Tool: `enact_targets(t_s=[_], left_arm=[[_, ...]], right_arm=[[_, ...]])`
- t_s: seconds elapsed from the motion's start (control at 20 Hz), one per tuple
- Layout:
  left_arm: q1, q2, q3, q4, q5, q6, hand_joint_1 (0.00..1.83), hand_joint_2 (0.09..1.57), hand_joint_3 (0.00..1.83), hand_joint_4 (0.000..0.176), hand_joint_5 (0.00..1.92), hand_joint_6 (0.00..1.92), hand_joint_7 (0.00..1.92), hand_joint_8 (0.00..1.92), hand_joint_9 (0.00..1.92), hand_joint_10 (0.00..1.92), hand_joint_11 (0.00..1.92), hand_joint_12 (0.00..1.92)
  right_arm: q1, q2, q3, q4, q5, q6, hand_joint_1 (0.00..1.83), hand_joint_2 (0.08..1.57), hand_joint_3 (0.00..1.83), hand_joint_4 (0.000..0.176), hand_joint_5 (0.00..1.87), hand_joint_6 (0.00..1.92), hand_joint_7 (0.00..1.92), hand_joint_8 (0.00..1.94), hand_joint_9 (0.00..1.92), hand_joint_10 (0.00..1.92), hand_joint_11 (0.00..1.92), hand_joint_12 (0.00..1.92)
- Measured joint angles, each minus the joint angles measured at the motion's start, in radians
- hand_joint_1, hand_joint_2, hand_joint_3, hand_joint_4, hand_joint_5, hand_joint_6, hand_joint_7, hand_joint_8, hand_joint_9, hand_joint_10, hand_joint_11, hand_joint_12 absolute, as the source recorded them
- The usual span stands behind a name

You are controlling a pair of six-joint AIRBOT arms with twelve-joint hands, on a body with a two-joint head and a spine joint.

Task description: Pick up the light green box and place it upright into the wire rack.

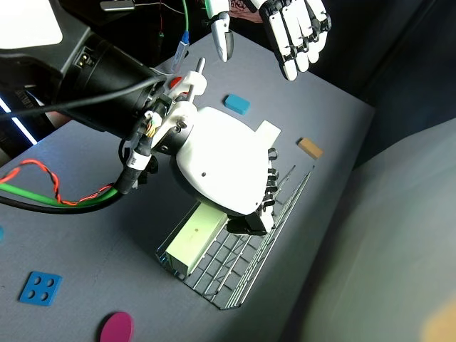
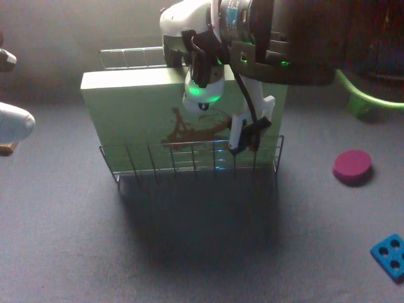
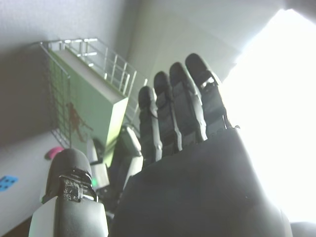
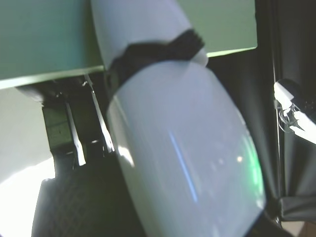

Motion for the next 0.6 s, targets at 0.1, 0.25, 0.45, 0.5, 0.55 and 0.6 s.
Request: enact_targets(t_s=[0.1, 0.25, 0.45, 0.5, 0.55, 0.6], left_arm=[[0.000, 0.000, 0.000, 0.000, 0.000, 0.000, 0.14, 1.19, 0.00, 0.000, 0.32, 0.00, 0.33, 0.00, 0.27, 0.00, 0.00, 0.77], [0.000, 0.000, 0.000, 0.000, 0.000, 0.000, 0.13, 1.19, 0.00, 0.000, 0.32, 0.00, 0.32, 0.00, 0.27, 0.00, 0.00, 0.77], [0.000, 0.000, 0.000, 0.000, 0.000, -0.004, 0.13, 1.19, 0.00, 0.000, 0.33, 0.00, 0.32, 0.00, 0.26, 0.00, 0.00, 0.76], [0.000, 0.000, 0.000, 0.000, 0.000, -0.004, 0.13, 1.19, 0.00, 0.000, 0.33, 0.00, 0.32, 0.00, 0.26, 0.00, 0.00, 0.76], [0.000, 0.000, 0.000, 0.000, 0.000, -0.004, 0.13, 1.19, 0.00, 0.000, 0.33, 0.00, 0.32, 0.00, 0.26, 0.00, 0.00, 0.76], [-0.003, 0.000, 0.000, -0.001, 0.002, -0.006, 0.13, 1.19, 0.00, 0.000, 0.33, 0.00, 0.32, 0.00, 0.26, 0.00, 0.00, 0.76]], right_arm=[[0.000, 0.000, 0.000, 0.000, 0.000, 0.000, 1.35, 1.20, 0.00, 0.000, 0.73, 1.09, 0.90, 1.24, 0.68, 1.58, 0.60, 1.68], [0.000, 0.000, 0.000, 0.000, 0.000, 0.002, 1.25, 1.16, 0.00, 0.000, 0.81, 1.06, 0.97, 1.23, 0.70, 1.37, 0.58, 1.67], [0.000, 0.000, 0.000, -0.002, 0.000, 0.002, 1.33, 1.20, 0.00, 0.000, 0.74, 1.11, 0.91, 1.24, 0.68, 1.54, 0.61, 1.68], [0.000, 0.000, 0.000, -0.002, 0.000, 0.002, 1.33, 1.20, 0.00, 0.000, 0.74, 1.11, 0.91, 1.24, 0.68, 1.54, 0.61, 1.68], [0.000, 0.000, 0.000, -0.002, 0.000, 0.002, 1.34, 1.21, 0.00, 0.000, 0.72, 1.14, 0.90, 1.25, 0.67, 1.59, 0.60, 1.70], [0.000, 0.000, 0.000, -0.002, 0.000, 0.002, 1.34, 1.22, 0.00, 0.000, 0.69, 1.17, 0.89, 1.26, 0.65, 1.60, 0.59, 1.71]])
